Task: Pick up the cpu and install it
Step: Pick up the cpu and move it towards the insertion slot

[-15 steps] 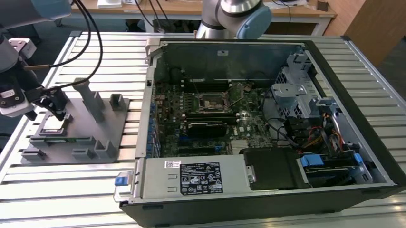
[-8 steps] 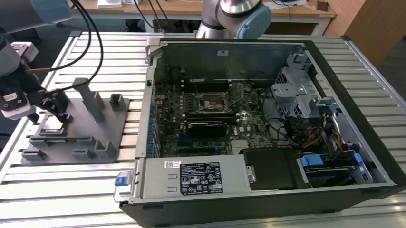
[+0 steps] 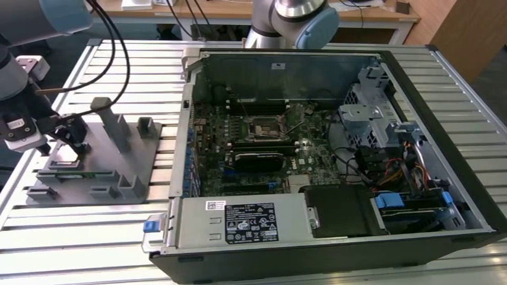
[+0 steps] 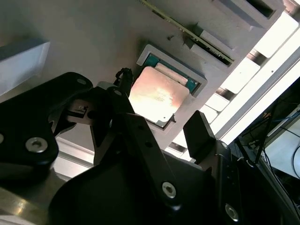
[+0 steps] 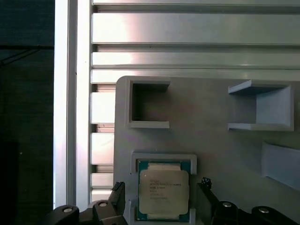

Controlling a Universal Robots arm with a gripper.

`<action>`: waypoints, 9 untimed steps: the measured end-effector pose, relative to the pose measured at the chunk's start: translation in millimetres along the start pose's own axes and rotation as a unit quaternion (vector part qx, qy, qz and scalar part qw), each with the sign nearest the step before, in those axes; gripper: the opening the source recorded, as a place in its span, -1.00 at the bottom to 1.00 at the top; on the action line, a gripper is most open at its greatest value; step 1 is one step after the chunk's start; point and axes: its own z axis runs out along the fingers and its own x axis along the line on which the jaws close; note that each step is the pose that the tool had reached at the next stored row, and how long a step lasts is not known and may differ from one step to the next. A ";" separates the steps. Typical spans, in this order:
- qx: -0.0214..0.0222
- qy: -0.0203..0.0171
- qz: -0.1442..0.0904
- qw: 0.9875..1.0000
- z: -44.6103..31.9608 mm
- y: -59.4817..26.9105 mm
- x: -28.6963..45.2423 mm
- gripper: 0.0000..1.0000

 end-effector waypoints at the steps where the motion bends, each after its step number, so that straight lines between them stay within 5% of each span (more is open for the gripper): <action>1: 0.000 0.000 0.000 1.000 0.8 0.3 0.0 0.41; 6: 0.001 0.000 0.002 1.000 6.0 1.9 0.2 0.41; 9: 0.006 0.000 0.002 1.000 7.5 2.0 0.3 0.41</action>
